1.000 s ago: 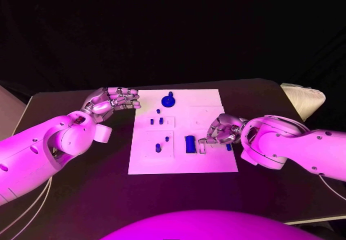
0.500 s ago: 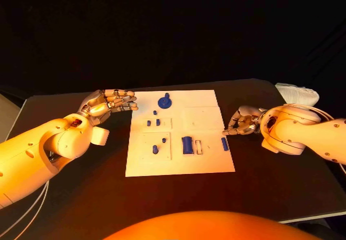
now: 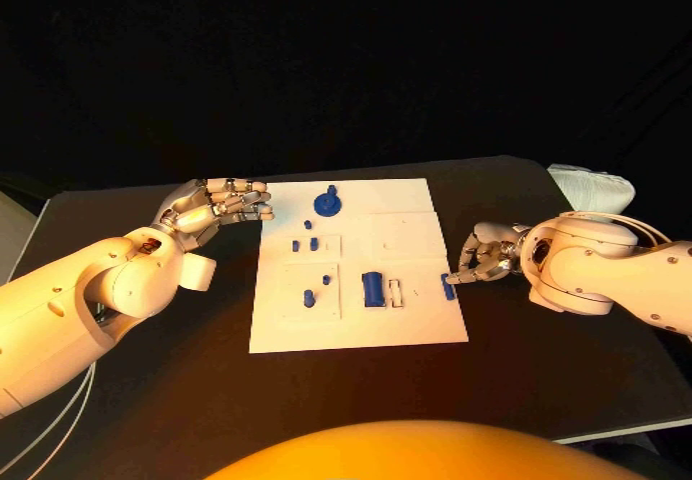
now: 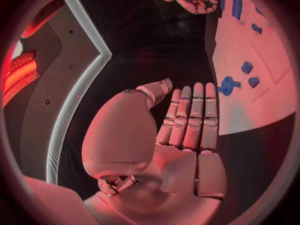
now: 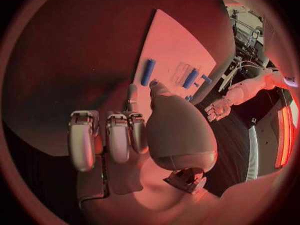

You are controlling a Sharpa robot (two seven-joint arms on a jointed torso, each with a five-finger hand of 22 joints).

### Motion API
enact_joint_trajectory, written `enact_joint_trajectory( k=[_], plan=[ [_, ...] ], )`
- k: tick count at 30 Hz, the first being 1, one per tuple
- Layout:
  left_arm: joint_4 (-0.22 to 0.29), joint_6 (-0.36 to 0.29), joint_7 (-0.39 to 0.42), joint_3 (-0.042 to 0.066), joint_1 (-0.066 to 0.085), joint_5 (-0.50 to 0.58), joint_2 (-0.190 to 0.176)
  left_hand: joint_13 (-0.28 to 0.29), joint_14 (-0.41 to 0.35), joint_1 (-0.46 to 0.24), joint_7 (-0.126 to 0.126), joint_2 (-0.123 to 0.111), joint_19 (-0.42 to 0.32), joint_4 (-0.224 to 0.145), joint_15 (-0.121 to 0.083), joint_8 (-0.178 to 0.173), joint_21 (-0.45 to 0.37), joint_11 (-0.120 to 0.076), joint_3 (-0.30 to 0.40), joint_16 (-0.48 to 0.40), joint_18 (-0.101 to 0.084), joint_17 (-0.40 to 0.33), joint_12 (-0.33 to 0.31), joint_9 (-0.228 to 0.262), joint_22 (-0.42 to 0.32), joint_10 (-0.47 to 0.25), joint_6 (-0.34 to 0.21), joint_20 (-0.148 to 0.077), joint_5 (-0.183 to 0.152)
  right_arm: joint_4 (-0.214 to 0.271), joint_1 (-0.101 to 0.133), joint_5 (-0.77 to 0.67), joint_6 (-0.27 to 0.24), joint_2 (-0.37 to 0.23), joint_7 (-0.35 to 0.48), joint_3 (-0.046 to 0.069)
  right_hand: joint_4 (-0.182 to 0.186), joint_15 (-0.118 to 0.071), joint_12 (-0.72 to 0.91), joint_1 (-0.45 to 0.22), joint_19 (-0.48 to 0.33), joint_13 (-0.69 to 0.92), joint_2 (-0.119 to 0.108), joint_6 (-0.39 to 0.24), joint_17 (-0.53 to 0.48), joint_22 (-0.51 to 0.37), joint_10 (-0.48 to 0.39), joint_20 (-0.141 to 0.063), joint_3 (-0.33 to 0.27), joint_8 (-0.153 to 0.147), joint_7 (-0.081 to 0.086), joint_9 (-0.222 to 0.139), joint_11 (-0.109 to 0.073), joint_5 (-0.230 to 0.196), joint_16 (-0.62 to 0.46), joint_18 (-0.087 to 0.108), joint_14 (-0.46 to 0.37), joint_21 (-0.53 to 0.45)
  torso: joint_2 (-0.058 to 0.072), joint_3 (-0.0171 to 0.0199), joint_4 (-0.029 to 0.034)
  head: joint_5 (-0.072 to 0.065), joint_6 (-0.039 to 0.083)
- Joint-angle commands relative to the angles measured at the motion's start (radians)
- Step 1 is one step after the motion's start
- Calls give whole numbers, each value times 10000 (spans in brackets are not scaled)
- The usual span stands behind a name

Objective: Assemble the parts on the task board

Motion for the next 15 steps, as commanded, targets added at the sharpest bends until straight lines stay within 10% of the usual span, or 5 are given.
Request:
enact_joint_trajectory(
  k=[1, 15],
  plan=[
    [22, 136, 49, 5, -9, 19, 3, 14, 96, -11, 65, 62, 90, 40, -2, 12, -54, 19, -4, -39, 33, 10, -62, -11, -16, -26, -10, 2, 21, 86, -104, -306, 286, 38, -98, -14, 47, 80, 43, -242, 917, 2596, 6, 78, 2634, 2336, 997, 42, -55, -41, 5, -16, 51, -40, 40, -175, 1059, 32, 15, 3, 9, 8, -15],
    [19, 147, 41, 5, -9, 19, 2, 18, 110, -1, 62, 58, 113, 42, -5, 14, -87, 15, -4, -71, 36, 28, -64, -18, -44, -23, -8, 2, 21, 30, -325, -432, 37, 295, -117, -33, -1, 48, 37, -178, 919, 2594, -31, 176, 2634, 2341, 995, 23, 35, -6, -49, 7, 8, -35, 40, -176, 1059, 35, 17, 18, 2, -13, -53]
  ],
)
